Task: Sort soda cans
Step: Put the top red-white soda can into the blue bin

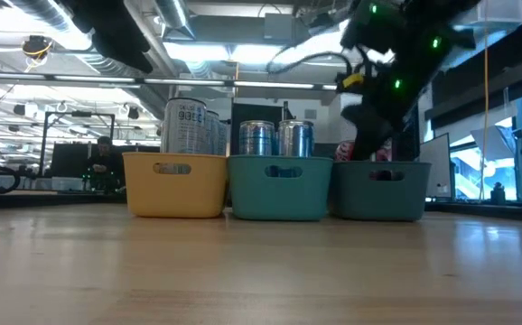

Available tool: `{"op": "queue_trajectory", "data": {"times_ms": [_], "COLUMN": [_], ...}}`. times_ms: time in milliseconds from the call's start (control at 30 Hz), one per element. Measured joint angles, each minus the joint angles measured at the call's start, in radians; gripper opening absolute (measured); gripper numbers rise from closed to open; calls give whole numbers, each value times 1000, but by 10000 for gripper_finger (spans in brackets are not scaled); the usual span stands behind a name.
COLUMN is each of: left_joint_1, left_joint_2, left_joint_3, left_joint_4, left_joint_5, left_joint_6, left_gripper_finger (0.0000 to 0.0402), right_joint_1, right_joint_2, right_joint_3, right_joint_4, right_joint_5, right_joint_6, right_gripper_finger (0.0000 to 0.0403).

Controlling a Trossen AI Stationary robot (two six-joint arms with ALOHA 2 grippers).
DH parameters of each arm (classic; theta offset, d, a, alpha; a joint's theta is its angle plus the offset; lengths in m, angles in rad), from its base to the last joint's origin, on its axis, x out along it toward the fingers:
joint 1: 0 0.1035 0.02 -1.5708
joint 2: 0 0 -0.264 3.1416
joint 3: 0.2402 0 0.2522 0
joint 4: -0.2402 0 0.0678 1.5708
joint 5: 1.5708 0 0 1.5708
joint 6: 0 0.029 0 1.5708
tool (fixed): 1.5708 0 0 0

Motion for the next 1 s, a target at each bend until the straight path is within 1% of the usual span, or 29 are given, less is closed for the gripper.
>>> {"op": "queue_trajectory", "data": {"times_ms": [100,167,267,367,467,567,667,767,867,1000], "left_joint_1": [0,1,2,2,2,2,2,1,1,1], "left_joint_2": [0,0,0,0,0,0,0,0,0,0], "left_joint_3": [0,0,0,0,0,0,0,0,1,0], "left_joint_4": [-4,-2,0,1,3,6,6,6,6,6], "left_joint_5": [0,0,0,0,0,0,0,0,0,0], "left_joint_6": [2,8,30,35,37,39,54,57,53,53], "left_gripper_finger": [359,359,359,359,359,359,359,359,359,359], "right_joint_1": [3,3,1,1,0,-8,-31,-59,-78,-74], "right_joint_2": [-29,-37,-31,-12,9,36,66,90,94,92], "right_joint_3": [53,62,45,6,-20,-28,-28,-27,-27,-27], "right_joint_4": [-159,-247,-311,-259,-141,-36,52,90,93,89], "right_joint_5": [-29,-38,-43,-6,51,111,173,178,182,172], "right_joint_6": [3,23,50,69,66,16,-80,-129,-125,-125], "right_gripper_finger": [3,3,3,3,3,3,3,3,3,3]}}
